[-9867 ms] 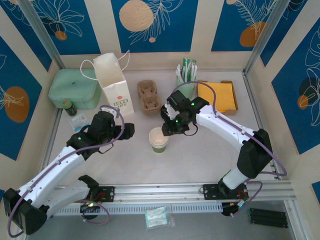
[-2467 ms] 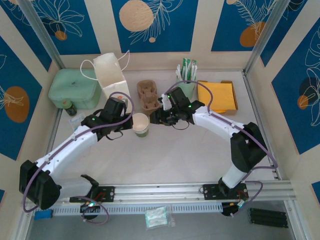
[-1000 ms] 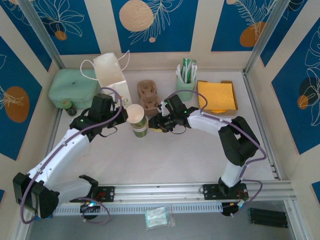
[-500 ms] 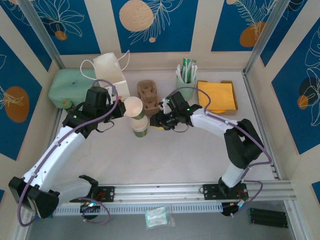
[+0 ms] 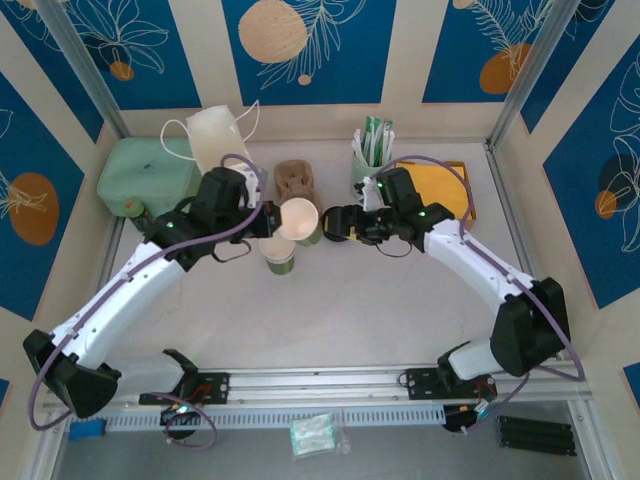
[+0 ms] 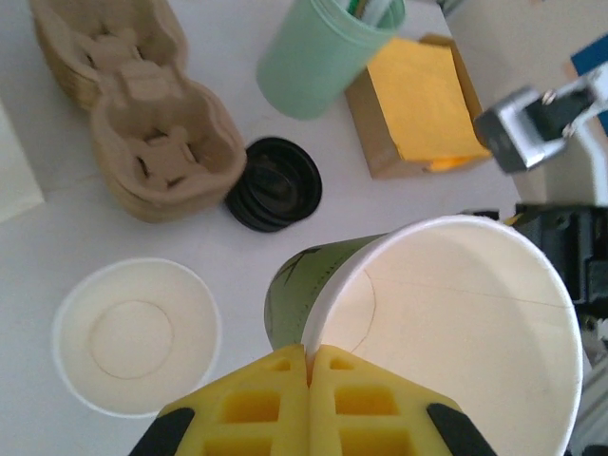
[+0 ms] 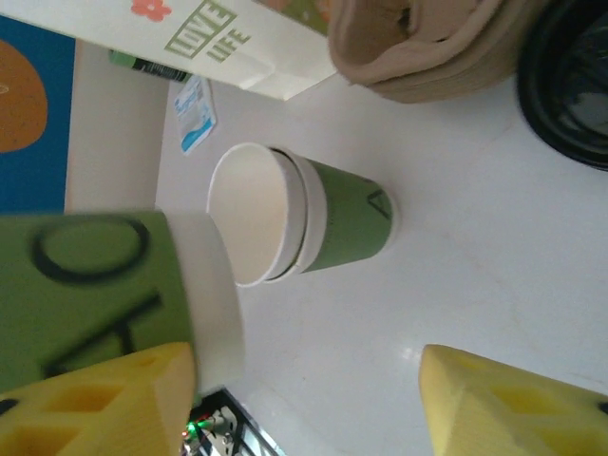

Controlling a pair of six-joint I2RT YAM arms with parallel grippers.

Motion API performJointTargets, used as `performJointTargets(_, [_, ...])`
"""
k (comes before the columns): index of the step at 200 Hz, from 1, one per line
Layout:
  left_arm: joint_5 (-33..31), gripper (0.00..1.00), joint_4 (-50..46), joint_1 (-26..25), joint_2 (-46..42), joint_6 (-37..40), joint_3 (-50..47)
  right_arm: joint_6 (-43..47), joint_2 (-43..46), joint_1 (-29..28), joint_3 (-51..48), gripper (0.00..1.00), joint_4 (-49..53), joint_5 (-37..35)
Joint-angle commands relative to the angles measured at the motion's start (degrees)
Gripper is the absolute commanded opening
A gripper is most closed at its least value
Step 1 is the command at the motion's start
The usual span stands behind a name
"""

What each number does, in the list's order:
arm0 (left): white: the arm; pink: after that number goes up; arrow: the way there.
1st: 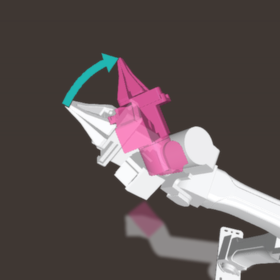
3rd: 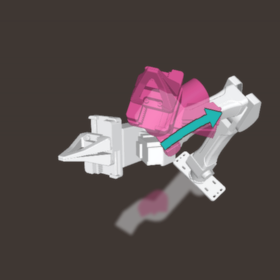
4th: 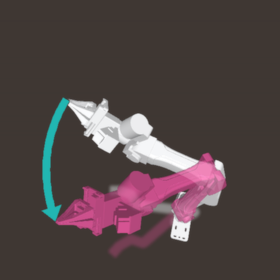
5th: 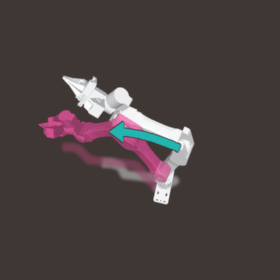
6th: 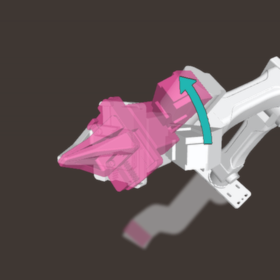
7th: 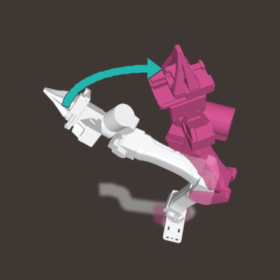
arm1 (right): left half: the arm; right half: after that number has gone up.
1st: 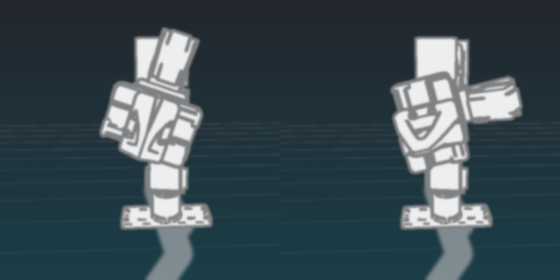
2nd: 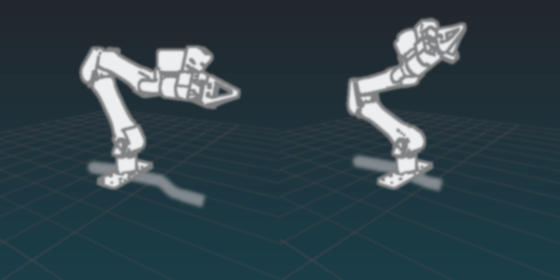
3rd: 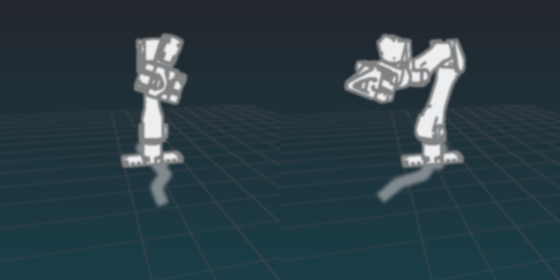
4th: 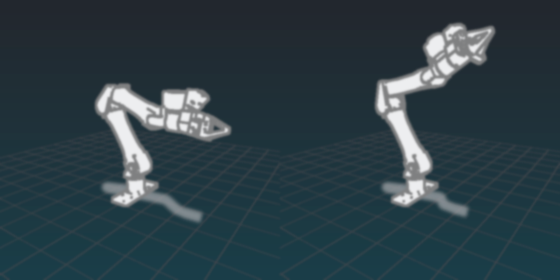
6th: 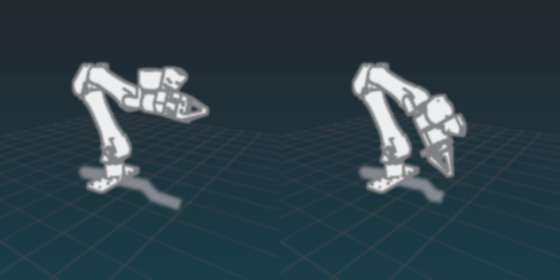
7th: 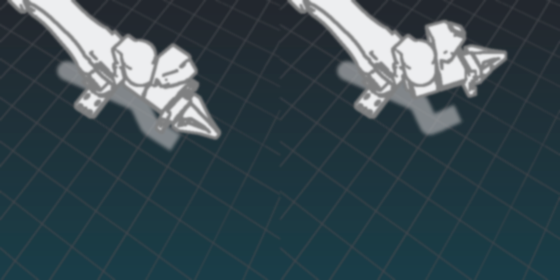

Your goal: Pack the takeout coffee

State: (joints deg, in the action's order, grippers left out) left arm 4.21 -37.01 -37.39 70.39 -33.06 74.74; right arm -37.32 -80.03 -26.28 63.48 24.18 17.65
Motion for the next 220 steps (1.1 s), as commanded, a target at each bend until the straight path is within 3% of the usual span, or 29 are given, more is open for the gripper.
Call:
performJointTargets(1, [-3.76,0.0,1.52,-4.25,1.29,-2.02,-0.06,2.25,4.39,1.97,-3.05,0.71,5.03,-2.08])
performJointTargets(12, [-4.73,0.0,3.13,-6.1,2.0,-3.39,-1.39,2.73,6.36,3.04,-4.45,0.75,5.78,-3.23])
performJointTargets(25, [-6.13,0.0,4.17,-8.19,3.36,-4.46,-2.56,2.68,8.43,4.55,-5.99,0.87,7.22,-4.59])
performJointTargets(61, [-8.24,0.0,7.61,-12.03,7.91,-6.81,-4.9,2.03,13.12,10.83,-9.9,0.9,10.31,-5.88])
performJointTargets(80, [-9.05,0.0,9.38,-13.38,10.52,-7.56,-5.25,-0.9,15.46,14.38,-12.21,1.0,10.39,-5.16])
performJointTargets(113, [-9.42,0.0,11.7,-14.05,14.45,-8.68,-5.83,-4.55,17.51,22.06,-16.68,0.99,7.4,0.42])
performJointTargets(132, [-9.08,0.0,12.07,-14.02,16.71,-8.89,-5.42,-6.16,18.34,24.43,-18.37,0.99,6.07,-1.48])
performJointTargets(162, [-7.73,0.0,12.48,-14.12,19.61,-9.76,-5.06,-2.75,17.92,25.58,-18.18,0.99,7.45,-4.87])
performJointTargets(220, [-6.67,0.0,11.0,-14.56,22.75,-9.04,-3.98,1.18,18.41,25.9,-18.1,0.99,5.73,0.16])
